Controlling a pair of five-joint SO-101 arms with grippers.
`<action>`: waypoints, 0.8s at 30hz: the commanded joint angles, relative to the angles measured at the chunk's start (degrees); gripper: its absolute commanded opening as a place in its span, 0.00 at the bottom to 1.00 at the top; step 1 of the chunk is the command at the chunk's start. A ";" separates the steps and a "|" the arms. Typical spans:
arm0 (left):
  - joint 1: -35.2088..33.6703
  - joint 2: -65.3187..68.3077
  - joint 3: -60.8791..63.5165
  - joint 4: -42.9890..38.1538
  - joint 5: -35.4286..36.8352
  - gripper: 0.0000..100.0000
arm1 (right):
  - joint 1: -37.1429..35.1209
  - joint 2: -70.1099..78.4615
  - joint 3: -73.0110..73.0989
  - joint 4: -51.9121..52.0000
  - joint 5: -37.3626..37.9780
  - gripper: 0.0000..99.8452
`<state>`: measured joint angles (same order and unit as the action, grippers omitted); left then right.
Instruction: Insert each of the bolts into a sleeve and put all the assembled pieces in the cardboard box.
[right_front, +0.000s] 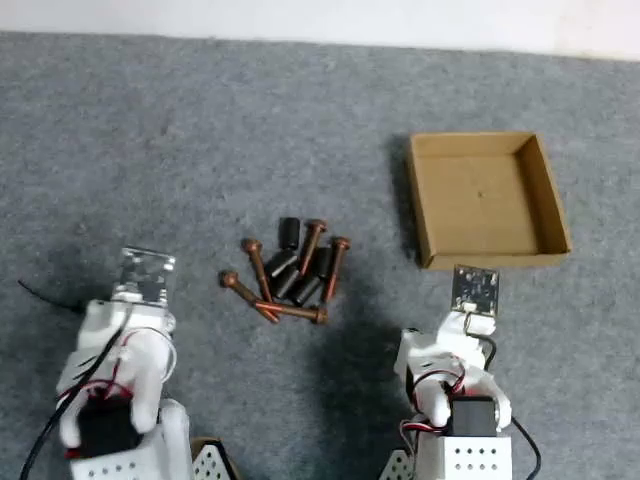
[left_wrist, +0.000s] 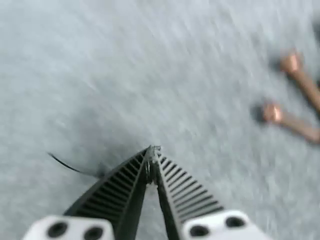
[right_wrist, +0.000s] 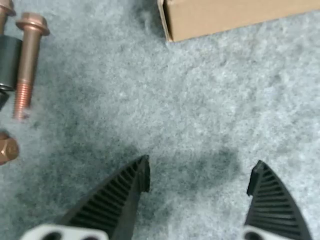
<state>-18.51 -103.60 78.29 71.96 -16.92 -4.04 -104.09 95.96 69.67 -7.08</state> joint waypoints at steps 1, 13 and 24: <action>-0.84 0.66 -13.23 -0.62 2.81 0.03 | 0.40 -0.48 8.31 -0.22 -0.53 0.30; 0.40 25.36 -25.71 -5.98 7.12 0.13 | 7.25 -0.48 8.31 -3.03 -0.53 0.30; 9.45 60.79 -33.63 -10.81 20.57 0.13 | 16.40 -0.13 8.31 -2.59 -0.18 0.30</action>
<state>-10.15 -47.78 46.90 64.84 -3.47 10.90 -104.09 95.96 68.18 -7.08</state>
